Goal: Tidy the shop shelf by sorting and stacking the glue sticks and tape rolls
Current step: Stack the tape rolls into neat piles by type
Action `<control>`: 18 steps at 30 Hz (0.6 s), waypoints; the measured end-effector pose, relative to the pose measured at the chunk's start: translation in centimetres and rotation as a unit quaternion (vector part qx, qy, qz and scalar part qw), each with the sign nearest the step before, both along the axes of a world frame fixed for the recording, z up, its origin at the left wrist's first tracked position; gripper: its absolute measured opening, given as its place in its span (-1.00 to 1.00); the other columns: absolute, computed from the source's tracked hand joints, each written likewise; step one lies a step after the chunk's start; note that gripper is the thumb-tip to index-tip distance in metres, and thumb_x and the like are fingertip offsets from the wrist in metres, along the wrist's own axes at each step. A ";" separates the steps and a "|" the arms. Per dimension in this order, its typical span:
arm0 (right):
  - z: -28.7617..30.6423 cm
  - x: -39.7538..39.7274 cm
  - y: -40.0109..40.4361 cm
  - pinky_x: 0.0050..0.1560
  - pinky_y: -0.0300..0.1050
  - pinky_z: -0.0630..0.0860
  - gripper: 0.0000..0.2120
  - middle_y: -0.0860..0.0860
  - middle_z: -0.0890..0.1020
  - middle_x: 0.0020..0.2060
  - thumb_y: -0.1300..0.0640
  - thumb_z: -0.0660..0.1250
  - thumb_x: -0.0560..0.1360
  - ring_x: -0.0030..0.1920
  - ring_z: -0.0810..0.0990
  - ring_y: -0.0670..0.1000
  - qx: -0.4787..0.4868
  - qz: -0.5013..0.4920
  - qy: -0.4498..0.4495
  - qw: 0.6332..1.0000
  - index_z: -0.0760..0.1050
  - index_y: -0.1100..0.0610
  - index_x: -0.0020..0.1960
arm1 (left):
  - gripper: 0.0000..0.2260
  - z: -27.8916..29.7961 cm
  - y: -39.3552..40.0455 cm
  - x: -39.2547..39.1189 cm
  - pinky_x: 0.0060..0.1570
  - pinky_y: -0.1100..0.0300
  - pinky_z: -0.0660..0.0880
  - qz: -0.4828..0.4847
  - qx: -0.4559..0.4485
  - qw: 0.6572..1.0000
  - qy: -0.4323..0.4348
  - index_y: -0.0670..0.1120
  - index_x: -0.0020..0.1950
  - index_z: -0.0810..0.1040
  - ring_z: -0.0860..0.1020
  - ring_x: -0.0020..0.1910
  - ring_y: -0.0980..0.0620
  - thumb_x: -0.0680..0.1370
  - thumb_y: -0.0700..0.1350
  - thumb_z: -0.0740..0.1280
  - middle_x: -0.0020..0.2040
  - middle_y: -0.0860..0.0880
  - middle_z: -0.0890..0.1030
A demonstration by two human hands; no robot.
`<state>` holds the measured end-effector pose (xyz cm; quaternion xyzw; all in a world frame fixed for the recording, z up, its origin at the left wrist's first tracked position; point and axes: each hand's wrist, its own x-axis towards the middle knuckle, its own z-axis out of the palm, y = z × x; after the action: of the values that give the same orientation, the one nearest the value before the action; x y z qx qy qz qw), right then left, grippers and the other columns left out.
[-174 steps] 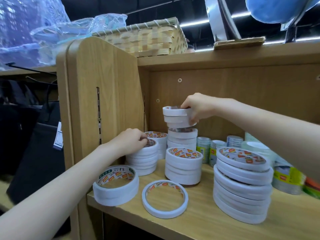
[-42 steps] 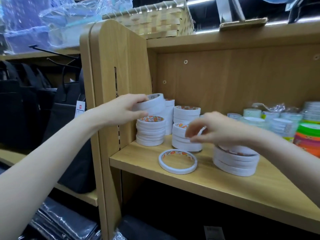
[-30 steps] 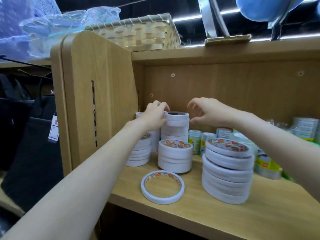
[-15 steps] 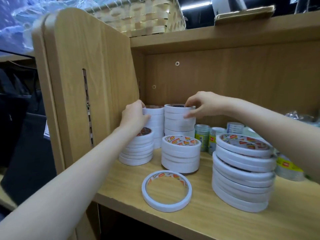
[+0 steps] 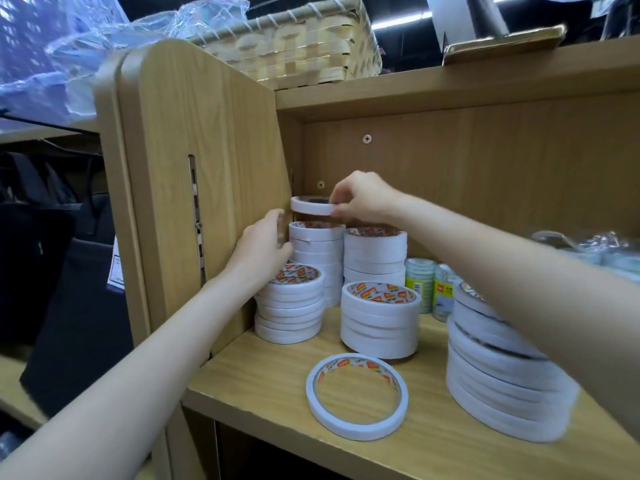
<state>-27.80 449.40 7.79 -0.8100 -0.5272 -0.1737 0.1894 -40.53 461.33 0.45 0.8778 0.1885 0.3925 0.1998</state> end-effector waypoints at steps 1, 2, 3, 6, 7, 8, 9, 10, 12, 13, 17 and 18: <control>-0.5 -0.1 0.7 -0.06 -0.26 0.41 -0.72 0.10 0.59 0.12 0.17 0.36 0.47 0.00 0.52 -0.01 -0.010 -0.002 -0.007 1.000 0.53 0.17 0.18 | -0.51 0.1 0.0 -0.1 0.27 0.07 0.39 0.002 0.010 1.000 0.011 -0.18 0.46 0.24 0.48 0.25 -0.07 0.53 -0.25 0.24 0.31 -0.16 0.47; -0.8 -0.1 0.9 0.01 -0.20 0.41 -0.66 0.11 0.55 0.18 0.21 0.34 0.47 0.09 0.52 0.04 -0.005 -0.004 -0.012 1.000 0.48 0.17 0.25 | -0.51 0.2 0.0 -0.1 0.27 0.10 0.38 0.002 0.023 1.000 0.018 -0.18 0.47 0.24 0.47 0.25 -0.07 0.54 -0.26 0.23 0.31 -0.17 0.47; -0.7 0.0 0.5 0.05 -0.20 0.39 -0.63 0.11 0.54 0.20 0.25 0.33 0.47 0.15 0.51 0.07 0.012 -0.009 -0.011 1.000 0.45 0.16 0.28 | -0.51 0.2 0.0 -0.2 0.23 0.14 0.37 0.000 0.034 0.999 0.018 -0.17 0.46 0.25 0.48 0.22 -0.06 0.53 -0.28 0.22 0.30 -0.18 0.48; 0.3 0.8 -2.1 -0.06 -0.26 0.41 -0.73 0.09 0.62 0.07 0.32 0.25 0.47 -0.02 0.57 0.01 0.018 -0.031 0.007 0.999 0.54 0.14 0.13 | -0.52 0.2 -0.4 -0.6 0.13 0.21 0.36 -0.024 0.062 0.998 -0.018 -0.11 0.43 0.33 0.49 0.06 0.00 0.51 -0.33 0.19 0.27 -0.18 0.51; 0.5 1.1 -3.1 -0.12 -0.27 0.44 -0.76 0.07 0.65 0.02 0.31 0.24 0.48 -0.09 0.58 -0.01 -0.008 -0.038 0.013 0.999 0.56 0.12 0.08 | -0.50 0.2 -0.5 -0.5 0.19 0.18 0.36 -0.030 0.077 0.996 -0.024 -0.08 0.44 0.32 0.49 0.14 -0.04 0.51 -0.33 0.19 0.33 -0.17 0.45; 0.6 1.3 -4.0 -0.16 -0.27 0.45 -0.78 0.06 0.66 -0.01 0.29 0.25 0.49 -0.11 0.59 -0.01 -0.040 -0.043 0.016 0.998 0.57 0.11 0.06 | -0.49 0.2 -0.5 -0.3 0.26 0.13 0.34 -0.032 0.094 0.995 -0.015 -0.05 0.46 0.28 0.44 0.25 -0.11 0.52 -0.32 0.19 0.42 -0.15 0.34; 0.5 1.3 -4.6 -0.18 -0.28 0.44 -0.80 0.04 0.65 -0.01 0.26 0.26 0.50 -0.10 0.59 -0.01 -0.069 -0.047 0.015 0.996 0.56 0.10 0.07 | -0.47 0.1 -0.6 0.0 0.31 0.11 0.29 -0.029 0.110 0.994 0.006 -0.02 0.48 0.24 0.37 0.34 -0.15 0.53 -0.30 0.18 0.49 -0.15 0.22; 0.4 1.4 -5.1 -0.19 -0.29 0.42 -0.81 0.02 0.65 0.00 0.22 0.28 0.50 -0.09 0.58 -0.02 -0.090 -0.049 0.010 0.995 0.55 0.08 0.09 | -0.47 0.1 -0.7 0.4 0.30 0.13 0.25 -0.025 0.123 0.992 0.034 -0.01 0.50 0.21 0.32 0.38 -0.17 0.54 -0.29 0.18 0.52 -0.15 0.12; -0.1 1.5 -5.7 -0.16 -0.29 0.40 -0.81 -0.02 0.62 0.01 0.11 0.31 0.51 -0.04 0.55 -0.04 -0.116 -0.050 0.019 0.992 0.54 0.04 0.12 | -0.48 -0.1 -1.0 1.1 0.24 0.14 0.25 -0.013 0.149 0.986 0.078 -0.04 0.51 0.17 0.29 0.39 -0.18 0.56 -0.27 0.15 0.53 -0.17 0.06; -0.3 1.4 -5.9 -0.09 -0.26 0.40 -0.79 -0.03 0.60 0.03 0.06 0.31 0.51 0.01 0.54 -0.03 -0.126 -0.045 0.031 0.990 0.53 0.02 0.14 | -0.49 -0.2 -1.0 1.4 0.22 0.12 0.26 0.001 0.165 0.983 0.086 -0.07 0.51 0.17 0.30 0.38 -0.19 0.56 -0.26 0.15 0.52 -0.19 0.10; -0.8 1.4 -6.6 0.05 -0.18 0.37 -0.75 -0.03 0.57 0.04 0.02 0.32 0.51 0.06 0.49 -0.02 -0.161 -0.039 0.013 0.986 0.53 0.03 0.17 | -0.61 0.0 -0.6 1.6 0.11 0.01 0.35 0.068 0.218 0.971 0.066 -0.08 0.42 0.30 0.38 0.19 -0.20 0.58 -0.18 0.17 0.28 -0.18 0.37; -1.0 1.5 -6.7 0.02 -0.18 0.36 -0.75 -0.03 0.56 0.01 0.03 0.32 0.50 0.03 0.49 -0.02 -0.165 -0.045 0.000 0.985 0.54 0.04 0.16 | -0.62 0.1 -0.6 1.8 0.13 0.01 0.35 0.071 0.221 0.971 0.064 -0.07 0.42 0.31 0.35 0.20 -0.20 0.59 -0.15 0.18 0.29 -0.18 0.34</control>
<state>-26.33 442.74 6.78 -0.8528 -0.5120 -0.0929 0.0448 -38.76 460.76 0.54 0.9079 0.1710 0.3807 -0.0398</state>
